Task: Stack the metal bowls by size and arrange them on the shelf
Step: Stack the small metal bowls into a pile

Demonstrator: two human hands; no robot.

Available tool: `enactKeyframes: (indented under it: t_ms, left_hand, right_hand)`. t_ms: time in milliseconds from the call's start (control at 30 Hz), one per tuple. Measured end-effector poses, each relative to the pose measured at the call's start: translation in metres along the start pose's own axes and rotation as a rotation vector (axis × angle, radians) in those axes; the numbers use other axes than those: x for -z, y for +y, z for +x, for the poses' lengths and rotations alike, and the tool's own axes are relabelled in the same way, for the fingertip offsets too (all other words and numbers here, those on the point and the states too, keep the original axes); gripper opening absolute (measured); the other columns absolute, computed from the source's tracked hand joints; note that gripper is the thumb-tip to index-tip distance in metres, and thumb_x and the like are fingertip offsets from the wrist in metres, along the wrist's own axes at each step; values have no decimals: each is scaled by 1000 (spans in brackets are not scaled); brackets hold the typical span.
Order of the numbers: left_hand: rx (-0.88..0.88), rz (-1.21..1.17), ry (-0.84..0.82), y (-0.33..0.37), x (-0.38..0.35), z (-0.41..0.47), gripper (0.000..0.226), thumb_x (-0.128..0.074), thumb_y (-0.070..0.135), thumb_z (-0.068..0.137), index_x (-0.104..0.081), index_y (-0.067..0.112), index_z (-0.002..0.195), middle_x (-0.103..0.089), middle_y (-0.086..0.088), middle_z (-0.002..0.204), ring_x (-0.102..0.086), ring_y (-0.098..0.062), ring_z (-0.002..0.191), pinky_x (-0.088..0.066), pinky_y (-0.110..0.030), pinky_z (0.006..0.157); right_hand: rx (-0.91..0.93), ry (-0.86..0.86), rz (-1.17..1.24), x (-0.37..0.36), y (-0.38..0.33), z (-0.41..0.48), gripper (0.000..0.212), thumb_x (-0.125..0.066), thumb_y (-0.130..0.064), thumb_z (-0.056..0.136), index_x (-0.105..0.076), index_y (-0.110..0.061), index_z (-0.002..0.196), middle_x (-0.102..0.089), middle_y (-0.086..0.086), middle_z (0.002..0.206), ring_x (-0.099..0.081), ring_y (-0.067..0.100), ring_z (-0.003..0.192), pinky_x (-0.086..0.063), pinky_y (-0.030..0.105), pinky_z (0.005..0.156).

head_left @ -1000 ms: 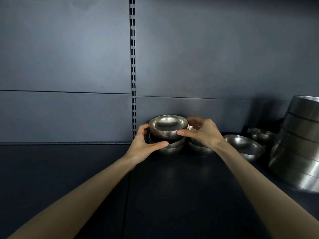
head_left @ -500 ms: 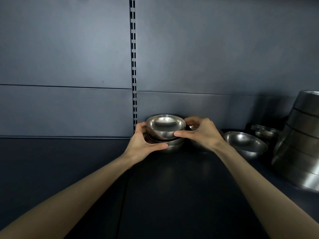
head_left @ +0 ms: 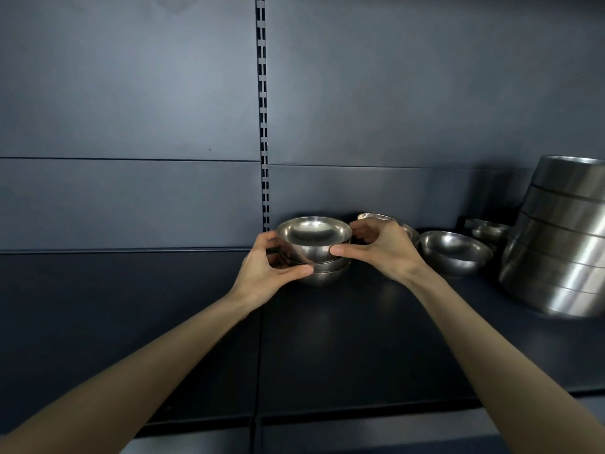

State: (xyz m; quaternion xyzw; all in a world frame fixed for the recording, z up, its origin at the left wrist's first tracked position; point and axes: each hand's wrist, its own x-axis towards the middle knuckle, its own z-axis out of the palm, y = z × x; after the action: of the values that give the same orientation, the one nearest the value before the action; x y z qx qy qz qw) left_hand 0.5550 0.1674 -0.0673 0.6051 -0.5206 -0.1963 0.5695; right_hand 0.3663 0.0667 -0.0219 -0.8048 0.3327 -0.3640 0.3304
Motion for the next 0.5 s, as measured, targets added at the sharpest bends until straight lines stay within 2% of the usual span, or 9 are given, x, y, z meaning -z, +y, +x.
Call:
enactKeyframes:
  t_ms: [167, 333, 400, 500]
  left_hand:
    - [-30, -15, 10, 4, 0, -6, 67, -85, 15, 65, -44, 25, 117, -54, 18, 102, -57, 3, 95, -48, -13, 79]
    - [-49, -50, 11, 4, -1, -7, 62, -84, 11, 65, -50, 18, 116, -61, 9, 103, -60, -1, 93, -48, -7, 74]
    - [-60, -27, 21, 4, -1, -8, 65, -85, 14, 65, -52, 13, 121, -59, 4, 110, -60, 0, 92, -47, -5, 73]
    - [-96, 23, 38, 3, -1, -8, 63, -85, 17, 66, -55, 13, 121, -51, 0, 118, -57, 3, 88, -45, -2, 71]
  right_hand:
    - [-36, -6, 125, -1, -2, -12, 70, -82, -58, 35, -63, -28, 95, -72, -5, 104, -69, 10, 97, -53, 35, 95]
    - [-58, 18, 168, -1, 0, -15, 117, -85, -69, 26, -59, -9, 123, -70, -2, 113, -69, 11, 100, -52, 36, 97]
    - [-65, 21, 184, 0, 1, -16, 119, -86, -68, 26, -58, -8, 125, -69, -2, 113, -69, 11, 100, -51, 37, 98]
    - [-73, 22, 196, -1, 0, -18, 110, -83, -61, 30, -59, -9, 124, -68, -4, 110, -68, 10, 99, -50, 37, 100]
